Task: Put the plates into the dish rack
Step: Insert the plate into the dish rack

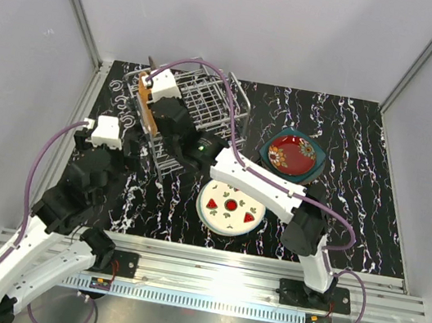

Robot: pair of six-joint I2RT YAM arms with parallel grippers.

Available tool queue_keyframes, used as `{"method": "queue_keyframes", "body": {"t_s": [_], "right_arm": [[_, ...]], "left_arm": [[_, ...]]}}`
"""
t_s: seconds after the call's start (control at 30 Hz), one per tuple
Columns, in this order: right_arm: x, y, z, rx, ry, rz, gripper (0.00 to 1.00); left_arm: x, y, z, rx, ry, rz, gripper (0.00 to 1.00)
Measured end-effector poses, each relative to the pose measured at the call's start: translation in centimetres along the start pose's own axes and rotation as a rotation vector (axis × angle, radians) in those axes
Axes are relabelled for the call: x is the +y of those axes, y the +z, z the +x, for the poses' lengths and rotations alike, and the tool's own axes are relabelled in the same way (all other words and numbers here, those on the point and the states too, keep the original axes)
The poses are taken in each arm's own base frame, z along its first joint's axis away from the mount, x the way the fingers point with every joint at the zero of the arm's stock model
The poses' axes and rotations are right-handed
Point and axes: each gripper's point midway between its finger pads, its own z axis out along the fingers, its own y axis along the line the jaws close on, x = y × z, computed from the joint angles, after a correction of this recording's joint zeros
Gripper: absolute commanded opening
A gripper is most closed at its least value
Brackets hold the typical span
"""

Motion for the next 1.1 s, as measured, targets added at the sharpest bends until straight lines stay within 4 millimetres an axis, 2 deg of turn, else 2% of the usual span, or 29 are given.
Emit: {"method": "queue_keyframes", "body": {"t_s": [0.13, 0.37, 0.53, 0.73, 0.87, 0.93, 1.0, 1.1], "right_arm": [[-0.3, -0.3, -0.1, 0.002, -0.002, 0.0, 0.47], [-1.5, -1.7, -2.7, -0.038, 0.035, -0.017, 0.55], [-2.1, -2.9, -3.9, -0.056, 0.057, -0.048, 0.66], [-4.0, -5.8, -5.1, -0.076, 0.117, -0.09, 0.71], [-6.1, -8.9, -6.3, -0.107, 0.199, -0.13, 0.7], [-7.4, -10.6, -6.2, -0.117, 0.257, -0.147, 0.7], [-8.7, -11.8, -5.3, -0.107, 0.306, -0.155, 0.69], [-11.1, -12.9, -1.8, -0.061, 0.389, -0.145, 0.66]], "left_arm": [[-0.2, 0.3, 0.3, 0.013, 0.01, -0.002, 0.99], [-0.3, 0.6, 0.6, 0.03, 0.024, -0.01, 0.99], [-0.1, 0.8, 0.8, 0.038, 0.03, -0.02, 0.99], [0.1, 0.8, 0.8, 0.038, 0.028, -0.029, 0.99], [0.2, 0.8, 0.8, 0.038, 0.028, -0.032, 0.99], [0.2, 0.8, 0.8, 0.038, 0.028, -0.033, 0.99], [0.2, 0.8, 0.8, 0.038, 0.027, -0.034, 0.99], [0.3, 0.8, 0.8, 0.038, 0.027, -0.035, 0.99]]}}
